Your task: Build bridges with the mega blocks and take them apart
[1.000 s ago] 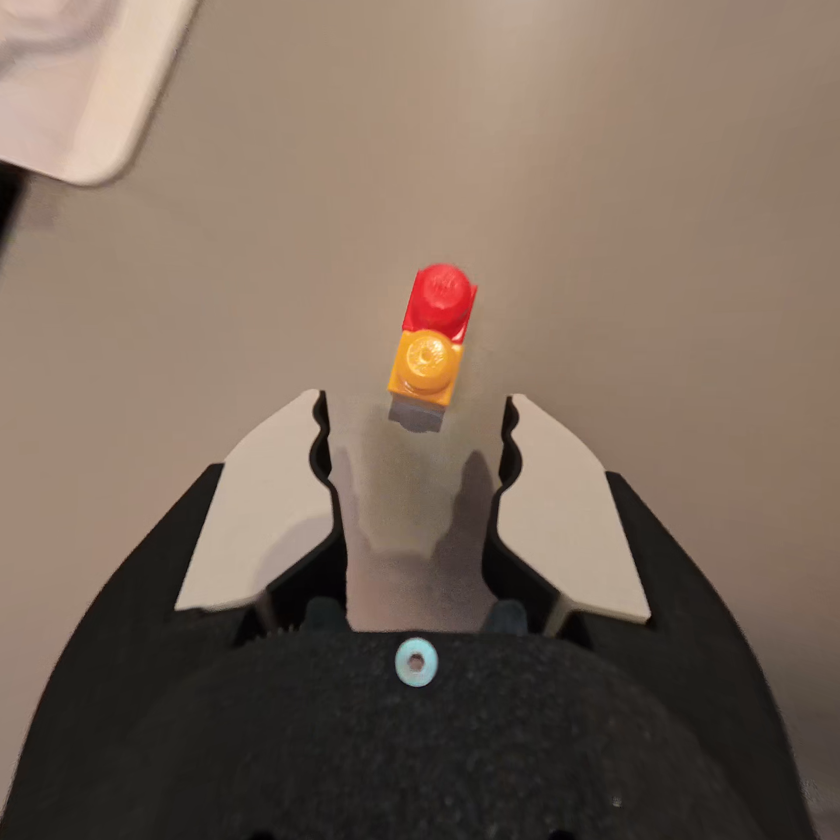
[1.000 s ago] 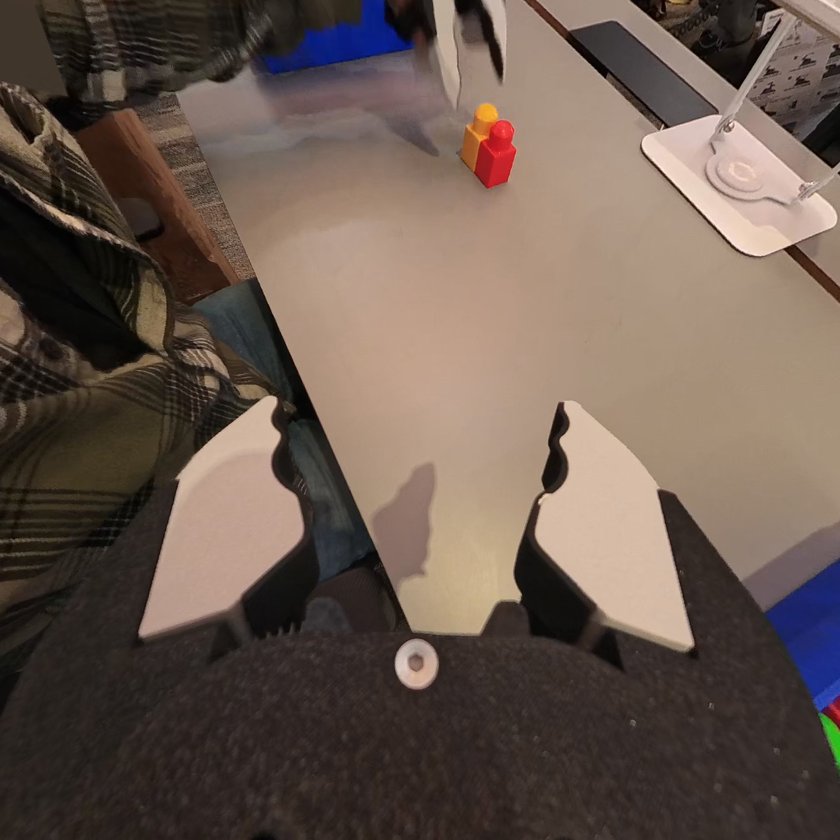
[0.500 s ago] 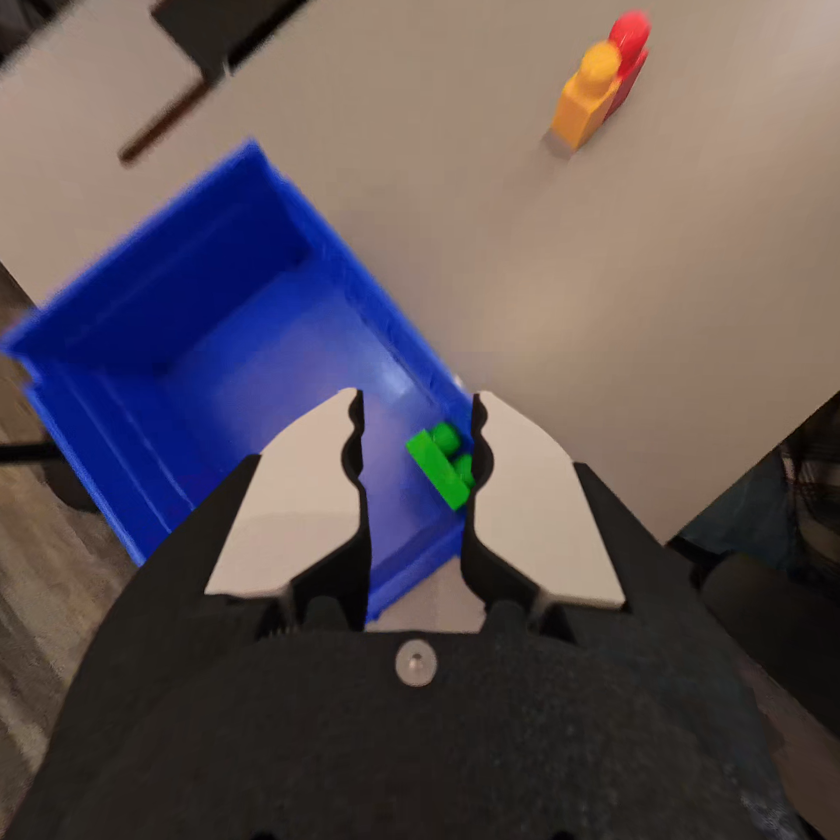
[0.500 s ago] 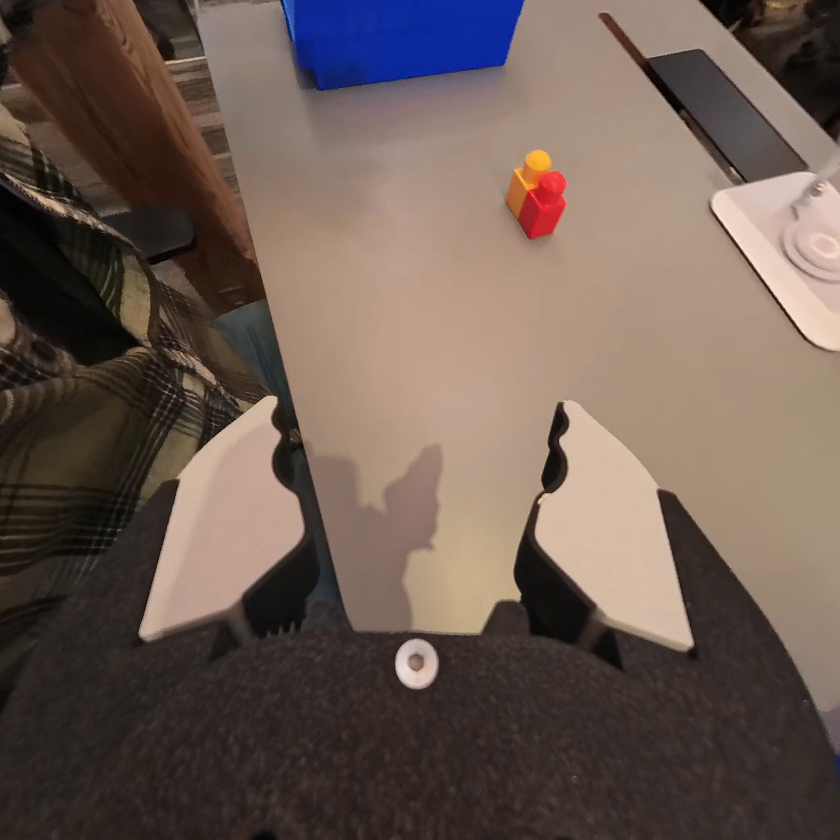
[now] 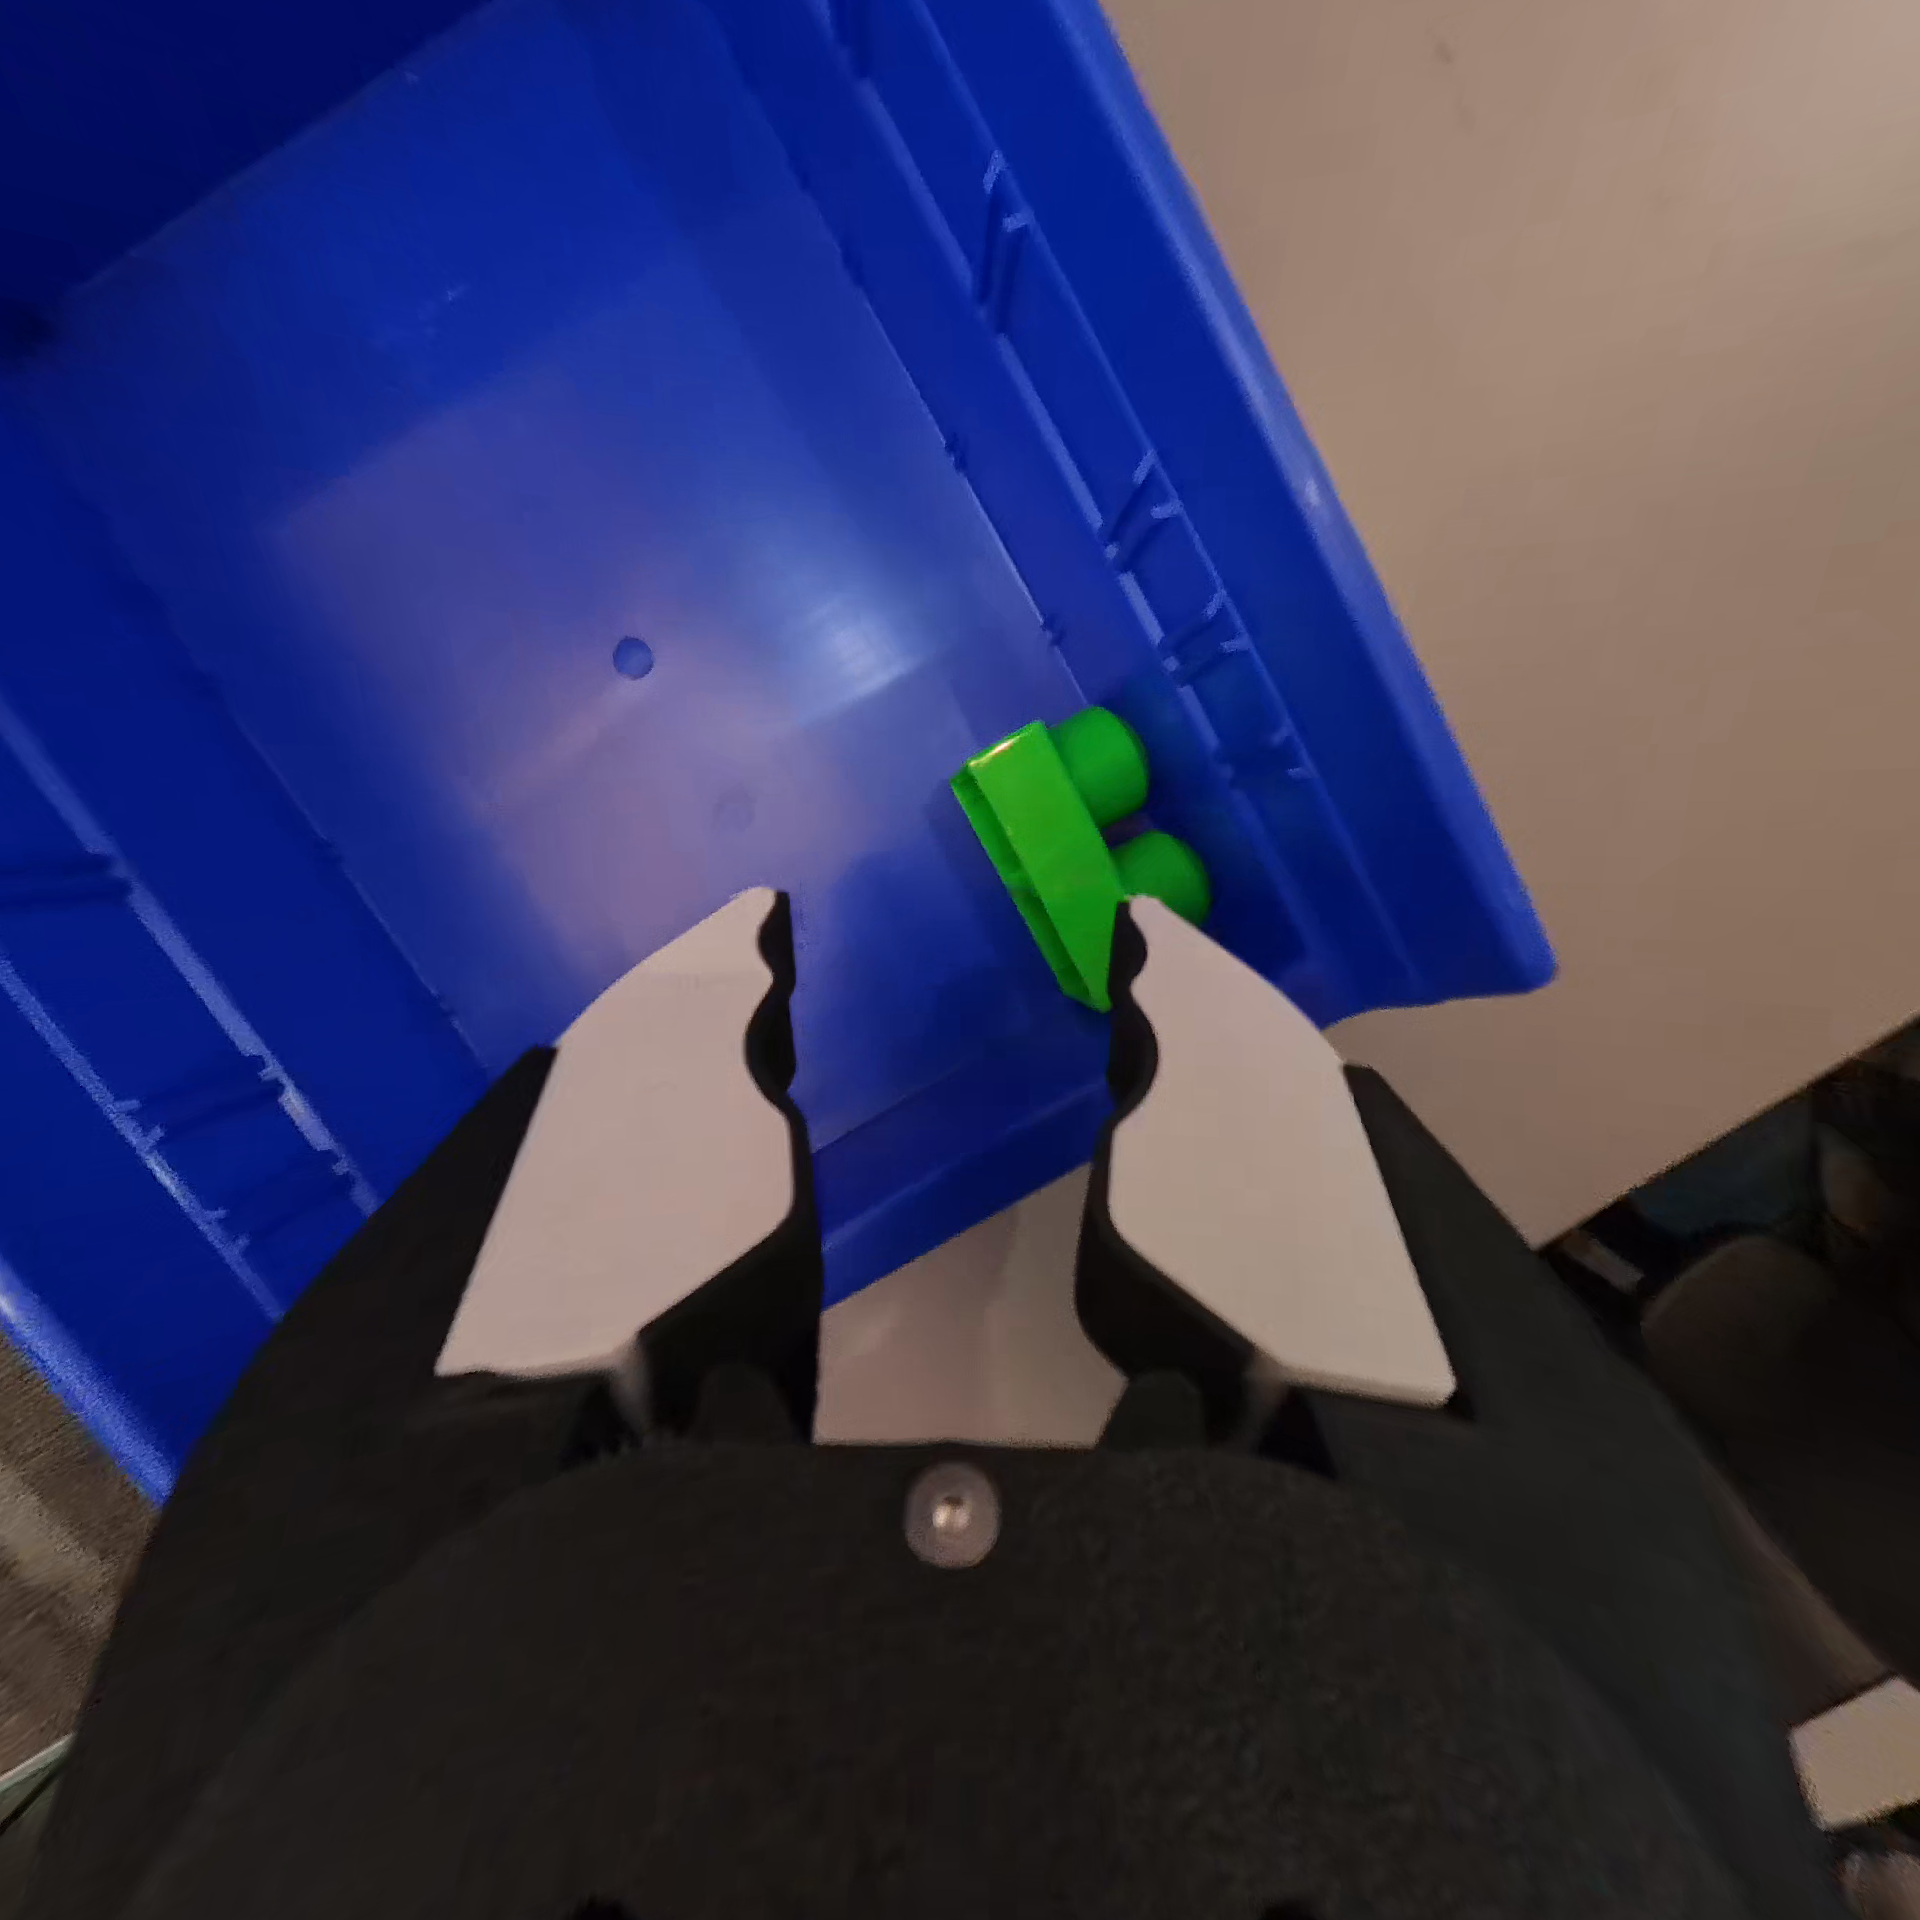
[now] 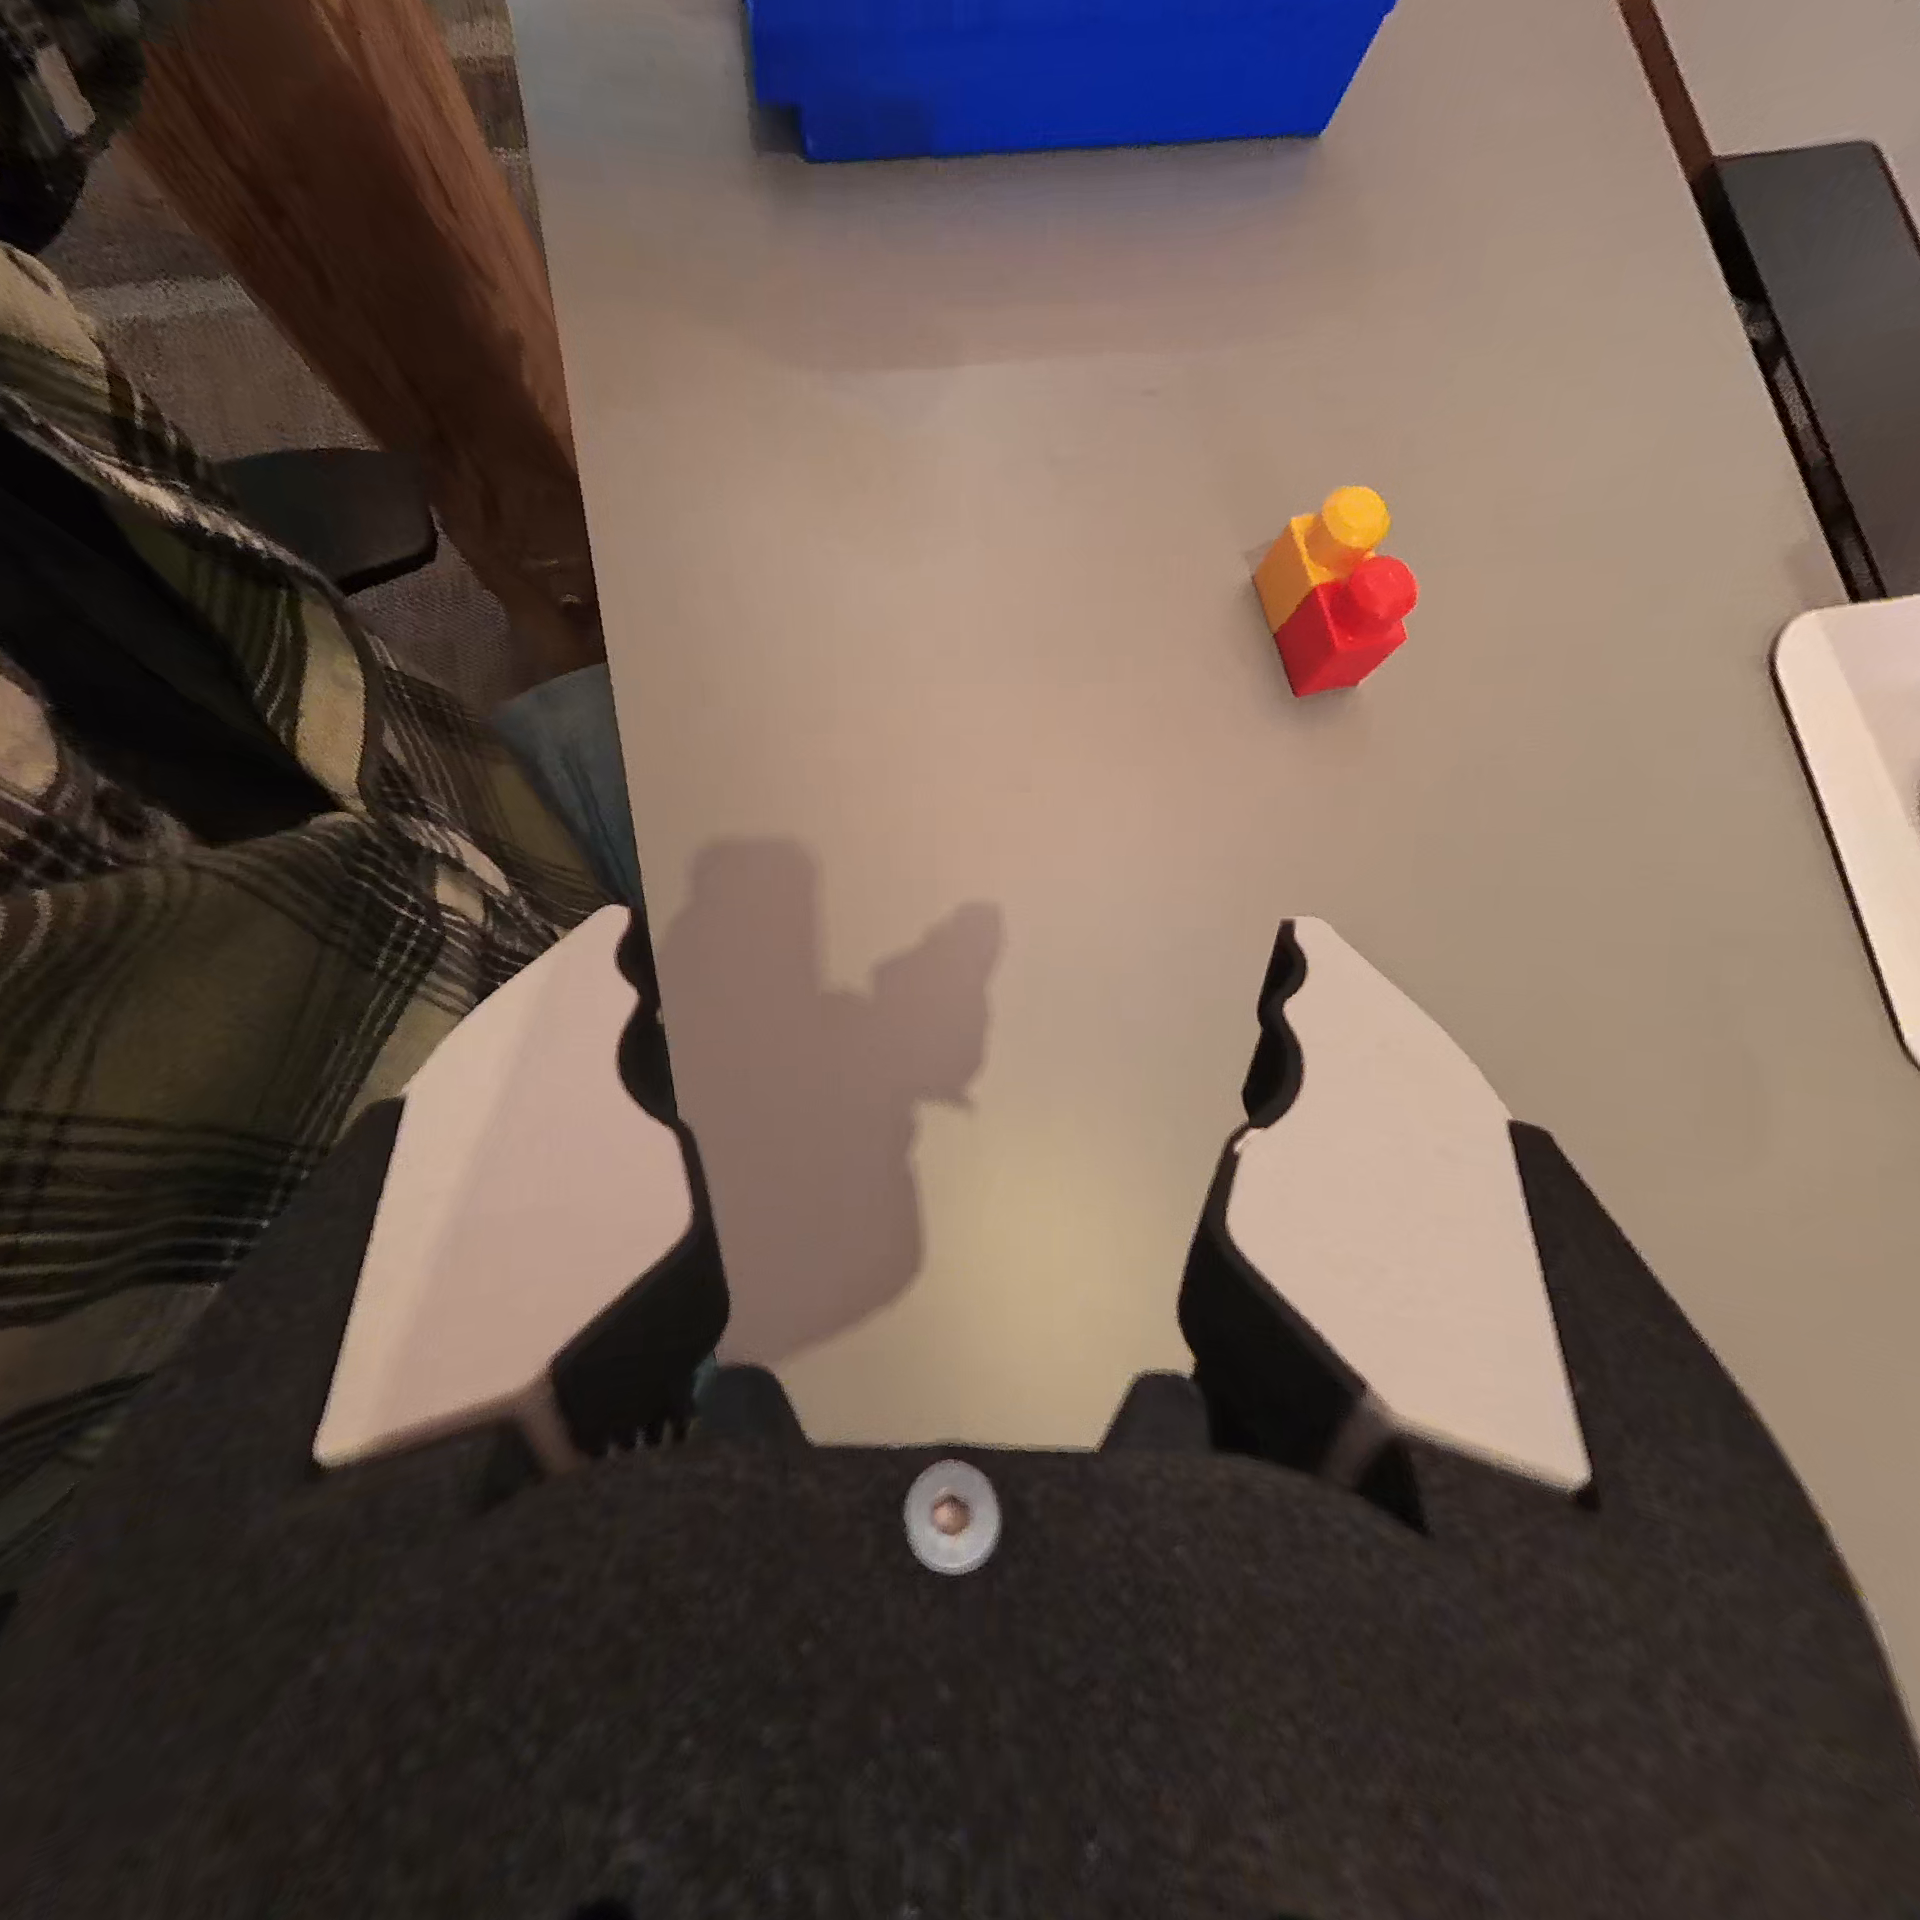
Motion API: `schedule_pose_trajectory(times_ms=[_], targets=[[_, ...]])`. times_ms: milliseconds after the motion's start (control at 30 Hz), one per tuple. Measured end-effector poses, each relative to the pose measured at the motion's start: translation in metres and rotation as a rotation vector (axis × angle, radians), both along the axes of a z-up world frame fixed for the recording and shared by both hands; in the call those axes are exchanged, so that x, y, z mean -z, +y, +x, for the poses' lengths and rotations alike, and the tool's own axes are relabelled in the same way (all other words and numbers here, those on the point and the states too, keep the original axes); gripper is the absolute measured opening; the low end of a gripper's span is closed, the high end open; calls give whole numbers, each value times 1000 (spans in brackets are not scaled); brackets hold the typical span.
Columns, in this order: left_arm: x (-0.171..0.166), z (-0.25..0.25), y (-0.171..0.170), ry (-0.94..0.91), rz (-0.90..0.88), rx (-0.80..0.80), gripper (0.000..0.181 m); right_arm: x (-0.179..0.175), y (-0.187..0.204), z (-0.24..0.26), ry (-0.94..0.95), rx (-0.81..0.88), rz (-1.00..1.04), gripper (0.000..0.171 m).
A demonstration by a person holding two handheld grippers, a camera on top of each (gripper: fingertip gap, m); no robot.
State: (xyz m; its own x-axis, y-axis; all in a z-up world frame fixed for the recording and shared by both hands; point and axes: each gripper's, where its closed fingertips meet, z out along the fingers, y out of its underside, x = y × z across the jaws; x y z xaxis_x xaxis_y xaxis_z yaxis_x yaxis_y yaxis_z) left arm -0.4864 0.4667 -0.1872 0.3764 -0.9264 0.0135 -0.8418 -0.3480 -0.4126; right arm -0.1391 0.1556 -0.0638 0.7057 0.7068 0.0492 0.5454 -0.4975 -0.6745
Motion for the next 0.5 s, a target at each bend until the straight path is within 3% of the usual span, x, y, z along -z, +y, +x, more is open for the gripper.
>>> schedule_pose_trajectory(times_ms=[167, 500], targets=[[23, 0, 2, 125, 31, 39, 69, 1, 15, -18, -26, -27, -21, 111], [34, 13, 17, 210, 109, 65, 80, 5, 23, -20, -27, -27, -37, 112]])
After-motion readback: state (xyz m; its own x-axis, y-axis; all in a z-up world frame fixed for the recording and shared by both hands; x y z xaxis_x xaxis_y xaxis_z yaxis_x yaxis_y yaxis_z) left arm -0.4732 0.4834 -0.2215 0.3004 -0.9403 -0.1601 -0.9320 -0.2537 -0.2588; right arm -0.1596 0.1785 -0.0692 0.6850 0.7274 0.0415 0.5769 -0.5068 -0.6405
